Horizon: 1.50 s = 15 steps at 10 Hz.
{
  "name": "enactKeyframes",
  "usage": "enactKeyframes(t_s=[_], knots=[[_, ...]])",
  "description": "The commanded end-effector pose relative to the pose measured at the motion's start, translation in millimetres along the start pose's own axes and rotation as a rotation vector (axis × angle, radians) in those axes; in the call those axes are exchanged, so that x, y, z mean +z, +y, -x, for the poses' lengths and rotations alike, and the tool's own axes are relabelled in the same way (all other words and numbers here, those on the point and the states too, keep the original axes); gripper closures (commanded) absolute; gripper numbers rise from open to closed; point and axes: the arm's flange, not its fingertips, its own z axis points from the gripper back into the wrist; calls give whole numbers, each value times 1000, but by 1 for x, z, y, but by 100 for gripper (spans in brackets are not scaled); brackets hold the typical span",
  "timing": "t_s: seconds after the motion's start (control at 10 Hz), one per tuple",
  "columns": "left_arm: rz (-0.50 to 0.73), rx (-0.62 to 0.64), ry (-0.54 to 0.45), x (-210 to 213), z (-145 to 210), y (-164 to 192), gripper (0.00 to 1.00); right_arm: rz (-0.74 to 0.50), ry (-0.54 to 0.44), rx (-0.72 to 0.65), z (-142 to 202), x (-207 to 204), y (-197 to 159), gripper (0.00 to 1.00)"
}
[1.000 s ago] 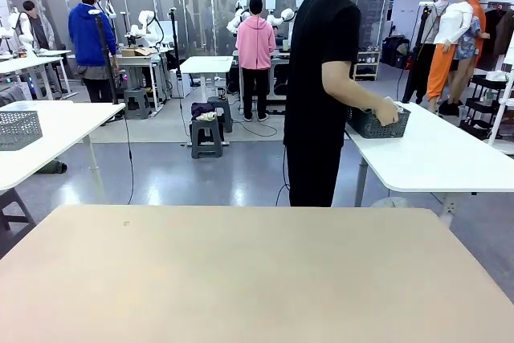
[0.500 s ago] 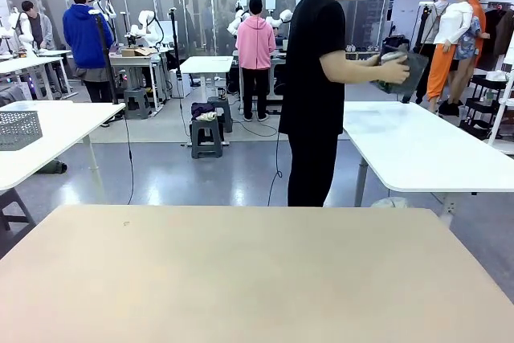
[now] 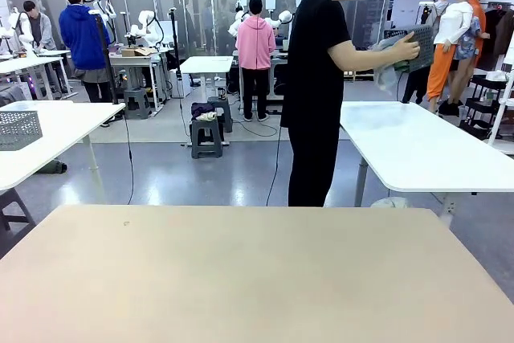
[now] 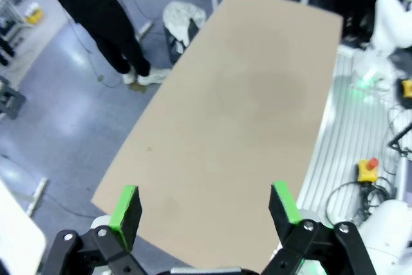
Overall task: Fold the towels and place them in the basket.
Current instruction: When a person lays out a Towel with hook on the table, fold it in half twice.
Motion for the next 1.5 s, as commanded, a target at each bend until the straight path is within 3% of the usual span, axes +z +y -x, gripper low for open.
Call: enactKeyframes(t_s=[0.0, 0.4, 1.1, 1.4], knots=[[70, 52, 3, 7, 0, 5, 0, -57, -18, -32, -2, 9, -4, 0], [152, 64, 6, 10, -1, 5, 0, -78, -19, -24, -3, 7, -6, 0], [191, -8, 39, 3, -1, 2, 0, -107, 4, -21, -2, 1, -5, 0], [159, 31, 11, -1, 0, 4, 0, -99, -5, -39, 0, 0, -6, 0]])
